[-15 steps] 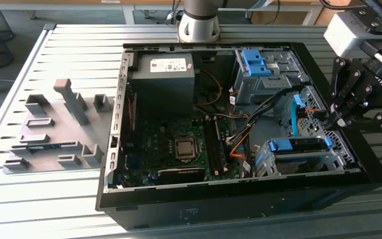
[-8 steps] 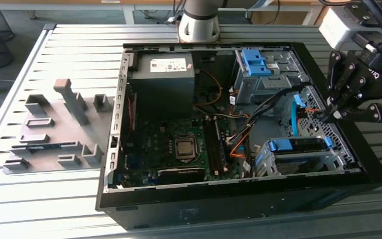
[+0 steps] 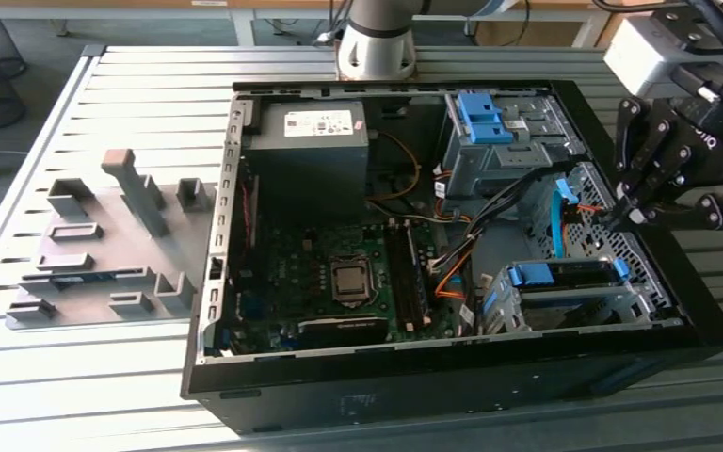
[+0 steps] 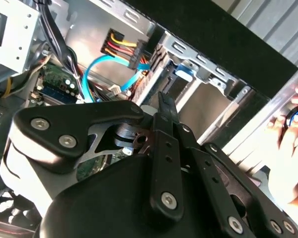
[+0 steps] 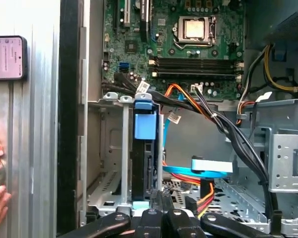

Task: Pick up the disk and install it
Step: 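Insert the first disk wire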

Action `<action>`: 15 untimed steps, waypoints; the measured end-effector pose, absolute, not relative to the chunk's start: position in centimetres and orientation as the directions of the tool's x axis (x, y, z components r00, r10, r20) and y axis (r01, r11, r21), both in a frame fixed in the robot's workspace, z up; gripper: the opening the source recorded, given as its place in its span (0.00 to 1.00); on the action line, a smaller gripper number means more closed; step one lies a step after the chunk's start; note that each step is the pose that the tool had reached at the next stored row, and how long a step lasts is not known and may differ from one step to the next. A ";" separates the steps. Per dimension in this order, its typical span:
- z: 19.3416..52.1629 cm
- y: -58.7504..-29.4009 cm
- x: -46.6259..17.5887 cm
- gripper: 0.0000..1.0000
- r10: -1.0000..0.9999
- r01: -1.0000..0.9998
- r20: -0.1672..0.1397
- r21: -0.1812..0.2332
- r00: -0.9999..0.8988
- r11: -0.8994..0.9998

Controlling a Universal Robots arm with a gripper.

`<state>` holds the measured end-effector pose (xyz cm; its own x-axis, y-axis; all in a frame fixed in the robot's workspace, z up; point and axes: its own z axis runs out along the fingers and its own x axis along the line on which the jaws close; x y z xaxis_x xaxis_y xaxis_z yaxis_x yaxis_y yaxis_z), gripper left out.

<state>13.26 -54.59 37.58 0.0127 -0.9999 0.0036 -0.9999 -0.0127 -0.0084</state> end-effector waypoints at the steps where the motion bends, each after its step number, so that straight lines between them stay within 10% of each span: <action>1: 37.6 -54.3 13.3 0.11 -1.000 -1.000 0.006 -0.007 0.013 -0.013; 15: 36.7 -52.5 14.2 0.17 -0.998 -0.999 0.032 0.005 0.049 -0.048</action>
<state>14.17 -52.51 36.70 0.0486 -0.9983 0.0317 -0.9988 -0.0485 0.0052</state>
